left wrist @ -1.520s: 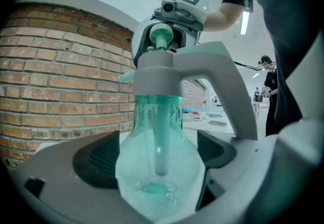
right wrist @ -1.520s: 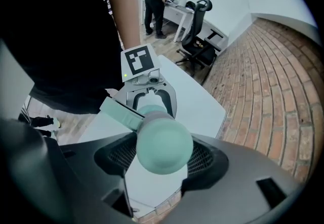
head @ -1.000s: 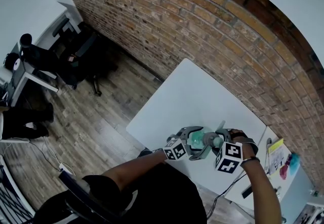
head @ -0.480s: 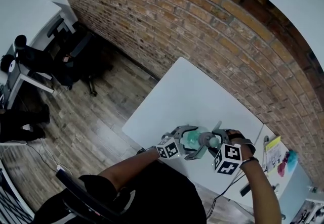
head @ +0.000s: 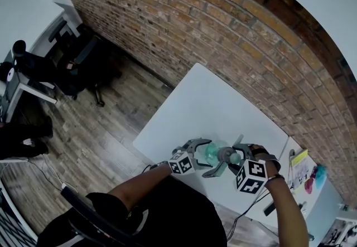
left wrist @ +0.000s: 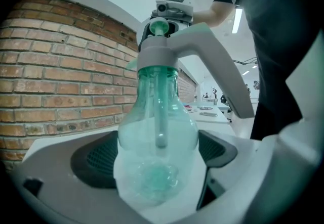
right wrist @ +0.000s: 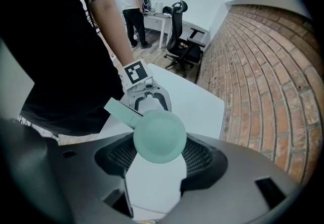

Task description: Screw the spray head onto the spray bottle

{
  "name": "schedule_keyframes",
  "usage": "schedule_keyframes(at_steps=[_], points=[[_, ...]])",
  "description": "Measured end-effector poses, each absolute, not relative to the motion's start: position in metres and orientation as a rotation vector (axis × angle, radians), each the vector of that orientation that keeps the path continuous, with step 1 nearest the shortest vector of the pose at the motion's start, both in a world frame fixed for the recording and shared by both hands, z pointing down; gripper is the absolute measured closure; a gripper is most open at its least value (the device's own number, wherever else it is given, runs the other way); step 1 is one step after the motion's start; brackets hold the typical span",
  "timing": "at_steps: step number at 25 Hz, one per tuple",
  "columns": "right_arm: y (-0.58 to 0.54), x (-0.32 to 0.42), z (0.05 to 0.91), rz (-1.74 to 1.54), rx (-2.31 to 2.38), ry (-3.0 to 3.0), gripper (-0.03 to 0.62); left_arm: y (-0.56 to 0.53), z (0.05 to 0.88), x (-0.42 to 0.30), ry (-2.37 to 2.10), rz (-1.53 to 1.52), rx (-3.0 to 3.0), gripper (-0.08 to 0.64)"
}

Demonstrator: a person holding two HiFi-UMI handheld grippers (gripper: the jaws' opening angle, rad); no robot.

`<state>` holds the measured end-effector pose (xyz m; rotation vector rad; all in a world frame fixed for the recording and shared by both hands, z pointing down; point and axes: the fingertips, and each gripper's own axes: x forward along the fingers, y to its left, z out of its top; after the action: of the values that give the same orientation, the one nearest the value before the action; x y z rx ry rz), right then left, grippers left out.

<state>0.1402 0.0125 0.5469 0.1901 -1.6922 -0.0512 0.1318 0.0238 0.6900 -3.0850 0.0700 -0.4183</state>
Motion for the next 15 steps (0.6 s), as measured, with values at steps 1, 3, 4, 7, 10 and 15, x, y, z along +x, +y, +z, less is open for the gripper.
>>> schedule_keyframes(at_steps=[1,3,4,7,10,15], points=[[0.0125,0.1405,0.5471,-0.046,0.191,-1.694,0.314,0.0239,0.6902,0.1323,0.070,-0.418,-3.084,0.080],[0.0125,0.1408,0.5469,-0.037,0.191,-1.699,0.314,0.0244,0.6902,0.1328,0.071,-0.413,-3.082,0.080],[0.0124,0.1405,0.5465,-0.026,0.194,-1.704,0.314,0.0245,0.6903,0.1326,0.072,-0.411,-3.081,0.080],[0.0110,0.1404,0.5446,0.063,0.241,-1.731,0.314,0.0237,0.6899,0.1323,0.085,-0.406,-3.078,0.080],[0.0100,0.1428,0.5443,0.142,0.307,-1.734,0.314,0.0239,0.6903,0.1346,0.108,-0.400,-3.080,0.080],[0.0106,0.1433,0.5443,0.227,0.416,-1.701,0.314,0.0245,0.6899,0.1348,0.127,-0.399,-3.079,0.080]])
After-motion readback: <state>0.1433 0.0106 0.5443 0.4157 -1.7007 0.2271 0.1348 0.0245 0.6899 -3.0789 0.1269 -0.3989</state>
